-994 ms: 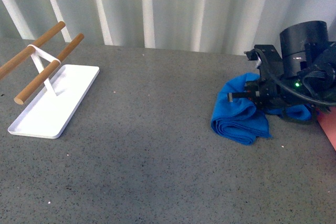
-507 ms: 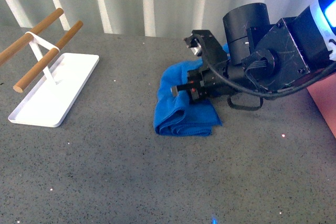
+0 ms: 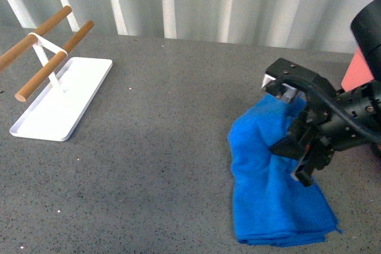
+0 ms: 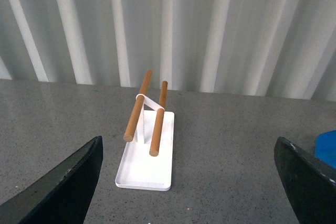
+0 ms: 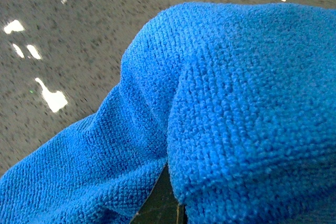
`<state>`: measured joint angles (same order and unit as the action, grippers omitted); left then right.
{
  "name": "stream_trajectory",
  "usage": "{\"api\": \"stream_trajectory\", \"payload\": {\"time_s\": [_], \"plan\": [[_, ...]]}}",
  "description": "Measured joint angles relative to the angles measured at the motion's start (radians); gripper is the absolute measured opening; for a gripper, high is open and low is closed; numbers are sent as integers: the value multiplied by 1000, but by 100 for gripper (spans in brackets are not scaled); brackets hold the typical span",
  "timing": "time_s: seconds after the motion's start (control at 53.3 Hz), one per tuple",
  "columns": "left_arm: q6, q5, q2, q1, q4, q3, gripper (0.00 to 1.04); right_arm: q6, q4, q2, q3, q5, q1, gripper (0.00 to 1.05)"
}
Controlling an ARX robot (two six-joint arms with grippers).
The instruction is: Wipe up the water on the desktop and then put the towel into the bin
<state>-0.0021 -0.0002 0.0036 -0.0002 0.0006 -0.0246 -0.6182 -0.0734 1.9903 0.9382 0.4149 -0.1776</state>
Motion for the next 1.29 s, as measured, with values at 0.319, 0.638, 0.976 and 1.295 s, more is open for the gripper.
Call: {"api": "stream_trajectory", "payload": {"time_s": [0.319, 0.638, 0.976, 1.295], "plan": [[0, 0, 0, 0, 0, 0, 98, -181, -166, -89, 123, -73, 138, 4], [0, 0, 0, 0, 0, 0, 98, -109, -280, -228, 462, -9, 219, 4], [0, 0, 0, 0, 0, 0, 98, -82, -395, -336, 514, 52, 509, 4], [0, 0, 0, 0, 0, 0, 98, -71, -299, -226, 368, 8, 638, 4]]}}
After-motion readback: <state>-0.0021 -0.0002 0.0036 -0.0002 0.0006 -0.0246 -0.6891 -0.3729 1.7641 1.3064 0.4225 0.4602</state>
